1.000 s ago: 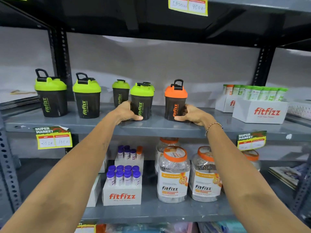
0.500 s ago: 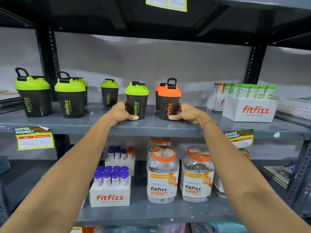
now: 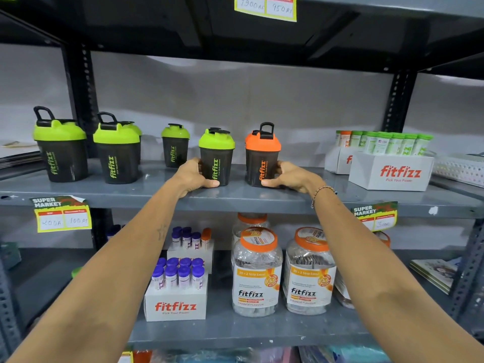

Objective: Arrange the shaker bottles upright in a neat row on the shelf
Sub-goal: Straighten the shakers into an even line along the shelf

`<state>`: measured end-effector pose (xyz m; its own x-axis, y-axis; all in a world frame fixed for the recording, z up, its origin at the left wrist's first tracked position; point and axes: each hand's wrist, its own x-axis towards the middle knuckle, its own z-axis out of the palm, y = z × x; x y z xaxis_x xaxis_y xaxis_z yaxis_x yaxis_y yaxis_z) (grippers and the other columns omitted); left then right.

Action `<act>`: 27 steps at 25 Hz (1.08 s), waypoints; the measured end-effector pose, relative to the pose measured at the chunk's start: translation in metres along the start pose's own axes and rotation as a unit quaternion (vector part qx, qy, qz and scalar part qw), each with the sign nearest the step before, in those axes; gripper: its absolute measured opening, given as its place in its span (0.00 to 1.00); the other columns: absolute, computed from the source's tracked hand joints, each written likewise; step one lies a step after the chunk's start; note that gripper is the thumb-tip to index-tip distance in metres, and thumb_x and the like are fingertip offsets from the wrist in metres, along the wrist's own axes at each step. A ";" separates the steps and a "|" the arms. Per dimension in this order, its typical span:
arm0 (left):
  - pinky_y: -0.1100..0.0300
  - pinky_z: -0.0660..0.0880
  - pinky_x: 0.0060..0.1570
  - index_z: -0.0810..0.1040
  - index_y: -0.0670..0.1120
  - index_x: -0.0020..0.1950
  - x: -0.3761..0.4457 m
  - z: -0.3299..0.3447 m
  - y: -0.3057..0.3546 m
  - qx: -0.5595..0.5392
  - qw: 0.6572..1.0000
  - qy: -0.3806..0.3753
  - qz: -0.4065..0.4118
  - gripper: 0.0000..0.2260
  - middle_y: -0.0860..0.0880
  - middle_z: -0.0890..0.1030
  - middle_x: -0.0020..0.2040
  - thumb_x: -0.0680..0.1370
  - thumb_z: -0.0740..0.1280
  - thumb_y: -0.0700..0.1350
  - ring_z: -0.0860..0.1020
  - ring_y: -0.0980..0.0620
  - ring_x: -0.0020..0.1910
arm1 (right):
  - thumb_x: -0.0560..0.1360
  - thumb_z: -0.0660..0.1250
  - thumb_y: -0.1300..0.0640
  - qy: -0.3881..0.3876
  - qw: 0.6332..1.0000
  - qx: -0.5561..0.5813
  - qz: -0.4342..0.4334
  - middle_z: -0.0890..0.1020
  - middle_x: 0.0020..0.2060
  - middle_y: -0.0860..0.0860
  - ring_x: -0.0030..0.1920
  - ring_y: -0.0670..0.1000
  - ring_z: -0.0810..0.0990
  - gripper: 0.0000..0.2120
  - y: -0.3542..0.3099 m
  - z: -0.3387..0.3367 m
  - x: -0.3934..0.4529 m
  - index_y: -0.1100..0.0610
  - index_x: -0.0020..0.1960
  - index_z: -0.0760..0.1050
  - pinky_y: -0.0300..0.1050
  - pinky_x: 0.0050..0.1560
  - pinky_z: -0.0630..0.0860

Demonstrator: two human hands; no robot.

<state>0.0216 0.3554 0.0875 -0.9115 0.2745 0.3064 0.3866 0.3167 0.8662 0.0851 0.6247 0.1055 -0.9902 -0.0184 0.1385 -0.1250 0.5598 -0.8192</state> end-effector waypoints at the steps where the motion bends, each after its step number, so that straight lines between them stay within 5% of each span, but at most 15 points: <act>1: 0.54 0.74 0.60 0.71 0.41 0.63 0.000 0.000 0.000 0.003 1.000 0.001 0.001 0.30 0.45 0.80 0.57 0.65 0.79 0.34 0.77 0.49 0.56 | 0.70 0.74 0.62 0.001 1.000 -0.002 0.001 0.75 0.67 0.54 0.65 0.52 0.74 0.30 0.000 0.000 0.000 0.58 0.69 0.67 0.42 0.57 0.73; 13: 0.51 0.73 0.63 0.70 0.42 0.64 -0.002 0.001 0.002 0.024 1.000 0.008 -0.002 0.31 0.44 0.79 0.60 0.65 0.79 0.37 0.76 0.47 0.60 | 0.71 0.74 0.60 0.008 1.000 -0.012 0.013 0.73 0.70 0.55 0.70 0.54 0.71 0.33 -0.001 0.002 -0.002 0.57 0.71 0.64 0.49 0.67 0.71; 18: 0.49 0.70 0.65 0.66 0.41 0.69 -0.009 -0.008 0.007 0.055 0.998 -0.026 -0.008 0.37 0.47 0.75 0.63 0.65 0.80 0.43 0.74 0.47 0.62 | 0.68 0.77 0.55 0.061 0.998 0.004 0.013 0.71 0.68 0.57 0.67 0.55 0.71 0.43 -0.002 0.002 -0.018 0.58 0.74 0.55 0.54 0.66 0.72; 20: 0.52 0.69 0.64 0.62 0.39 0.71 -0.017 -0.015 0.010 0.078 0.997 -0.007 -0.012 0.41 0.46 0.71 0.63 0.65 0.80 0.46 0.71 0.47 0.63 | 0.69 0.76 0.53 0.116 0.993 -0.024 0.003 0.72 0.57 0.54 0.59 0.52 0.73 0.37 -0.003 0.003 -0.033 0.57 0.69 0.58 0.48 0.57 0.74; 23: 0.56 0.72 0.56 0.70 0.41 0.61 -0.032 -0.023 0.011 0.071 0.992 0.097 0.023 0.28 0.47 0.75 0.53 0.68 0.78 0.49 0.74 0.50 0.52 | 0.73 0.72 0.53 0.215 0.967 -0.114 -0.075 0.71 0.38 0.47 0.39 0.47 0.71 0.14 -0.015 0.008 -0.055 0.55 0.52 0.68 0.39 0.40 0.69; 27: 0.52 0.78 0.54 0.77 0.46 0.42 -0.046 -0.041 0.007 0.032 0.987 0.151 0.054 0.09 0.52 0.78 0.37 0.71 0.75 0.48 0.76 0.53 0.41 | 0.74 0.71 0.57 0.167 0.960 -0.126 -0.184 0.74 0.33 0.47 0.33 0.44 0.72 0.07 -0.066 0.052 -0.061 0.54 0.43 0.72 0.37 0.38 0.70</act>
<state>0.0606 0.3078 0.0959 -0.8612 0.0292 0.5074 0.4825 0.3606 0.7982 0.1504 0.5458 0.1226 -0.8020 -0.0104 0.5972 -0.4011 0.7503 -0.5255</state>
